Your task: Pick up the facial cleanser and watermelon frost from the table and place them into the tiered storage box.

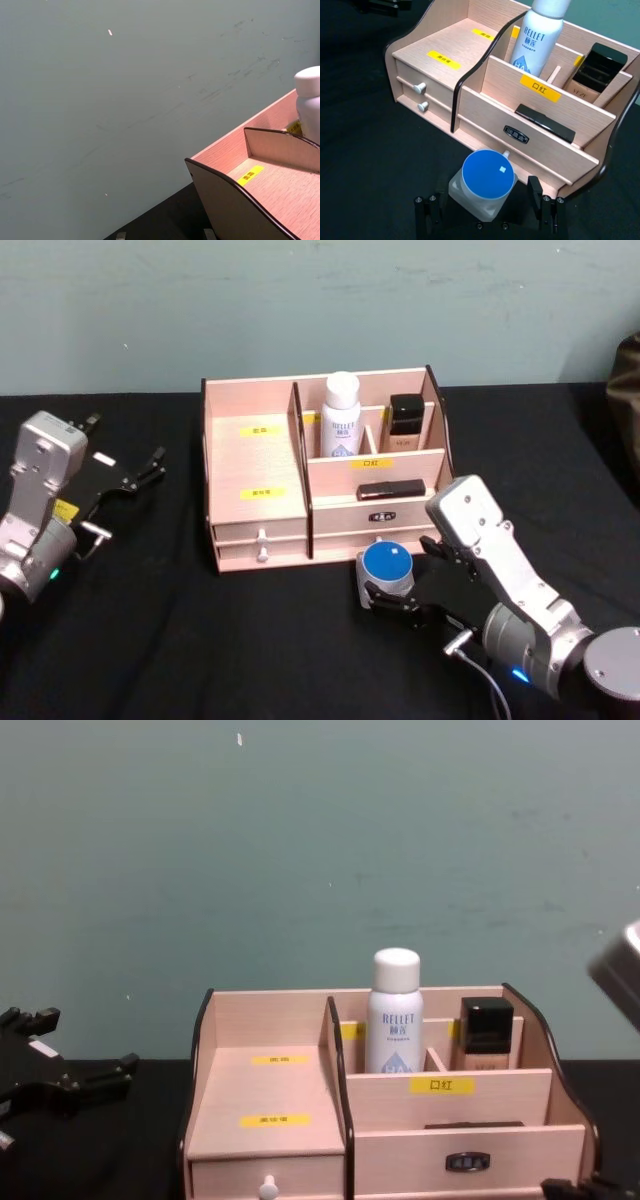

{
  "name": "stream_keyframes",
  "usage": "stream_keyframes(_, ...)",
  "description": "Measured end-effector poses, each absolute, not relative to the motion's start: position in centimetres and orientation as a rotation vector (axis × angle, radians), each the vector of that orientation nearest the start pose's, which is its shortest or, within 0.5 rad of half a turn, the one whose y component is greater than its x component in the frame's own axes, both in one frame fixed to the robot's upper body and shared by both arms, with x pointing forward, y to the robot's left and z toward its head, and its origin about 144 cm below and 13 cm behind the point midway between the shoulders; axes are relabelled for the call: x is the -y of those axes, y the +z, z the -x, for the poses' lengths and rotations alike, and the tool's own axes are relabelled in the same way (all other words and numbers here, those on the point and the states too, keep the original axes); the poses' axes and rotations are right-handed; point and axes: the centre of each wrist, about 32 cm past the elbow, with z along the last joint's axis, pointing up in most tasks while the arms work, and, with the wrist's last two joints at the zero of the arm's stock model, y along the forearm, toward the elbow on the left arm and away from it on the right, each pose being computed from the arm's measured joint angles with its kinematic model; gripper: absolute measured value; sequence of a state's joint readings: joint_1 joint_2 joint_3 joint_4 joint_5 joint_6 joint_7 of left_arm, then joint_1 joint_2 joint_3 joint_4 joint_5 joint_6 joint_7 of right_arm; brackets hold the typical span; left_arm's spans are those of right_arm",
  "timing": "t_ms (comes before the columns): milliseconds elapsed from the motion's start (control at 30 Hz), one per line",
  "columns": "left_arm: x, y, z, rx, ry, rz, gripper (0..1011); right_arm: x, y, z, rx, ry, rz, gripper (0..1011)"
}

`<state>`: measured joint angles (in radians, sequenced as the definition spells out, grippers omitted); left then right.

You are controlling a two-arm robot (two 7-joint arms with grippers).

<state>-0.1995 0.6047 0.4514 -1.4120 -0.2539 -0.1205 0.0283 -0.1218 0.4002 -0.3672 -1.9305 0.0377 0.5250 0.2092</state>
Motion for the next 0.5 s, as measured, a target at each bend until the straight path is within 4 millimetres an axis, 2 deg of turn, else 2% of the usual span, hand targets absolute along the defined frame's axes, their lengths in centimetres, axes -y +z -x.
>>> stream_keyframes(500,-31.0,114.0,-48.9,0.285,1.248,-0.304,1001,19.0,118.2,-40.5,-0.062,-0.981,0.549,1002)
